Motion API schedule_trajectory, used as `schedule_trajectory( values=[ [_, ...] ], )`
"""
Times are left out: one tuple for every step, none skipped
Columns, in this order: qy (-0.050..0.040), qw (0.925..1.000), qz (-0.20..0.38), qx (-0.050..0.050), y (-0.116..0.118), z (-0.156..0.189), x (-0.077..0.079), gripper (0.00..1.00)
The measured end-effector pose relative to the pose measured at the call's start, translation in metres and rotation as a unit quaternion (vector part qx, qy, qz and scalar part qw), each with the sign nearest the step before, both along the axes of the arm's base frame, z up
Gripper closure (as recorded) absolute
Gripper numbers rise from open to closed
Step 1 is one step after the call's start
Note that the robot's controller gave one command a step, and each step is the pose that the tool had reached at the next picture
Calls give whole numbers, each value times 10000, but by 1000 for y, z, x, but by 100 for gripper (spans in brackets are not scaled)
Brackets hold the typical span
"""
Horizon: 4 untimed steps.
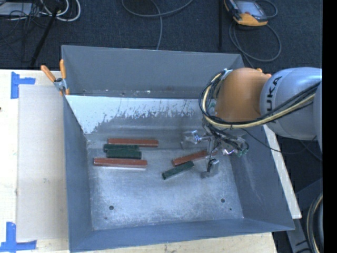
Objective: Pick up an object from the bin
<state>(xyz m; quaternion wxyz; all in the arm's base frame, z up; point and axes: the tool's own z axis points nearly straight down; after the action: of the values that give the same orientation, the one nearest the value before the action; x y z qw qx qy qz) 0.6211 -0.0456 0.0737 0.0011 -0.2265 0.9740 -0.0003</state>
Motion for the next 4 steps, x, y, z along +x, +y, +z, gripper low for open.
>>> schedule_trajectory(
  values=[
    [-3,10000,66,1,4,-5,-2,100],
    [-2,10000,74,1,4,-4,-3,100],
    [5,10000,77,-1,4,-1,-3,100],
    [37,10000,75,2,5,7,-5,100]
  ],
)
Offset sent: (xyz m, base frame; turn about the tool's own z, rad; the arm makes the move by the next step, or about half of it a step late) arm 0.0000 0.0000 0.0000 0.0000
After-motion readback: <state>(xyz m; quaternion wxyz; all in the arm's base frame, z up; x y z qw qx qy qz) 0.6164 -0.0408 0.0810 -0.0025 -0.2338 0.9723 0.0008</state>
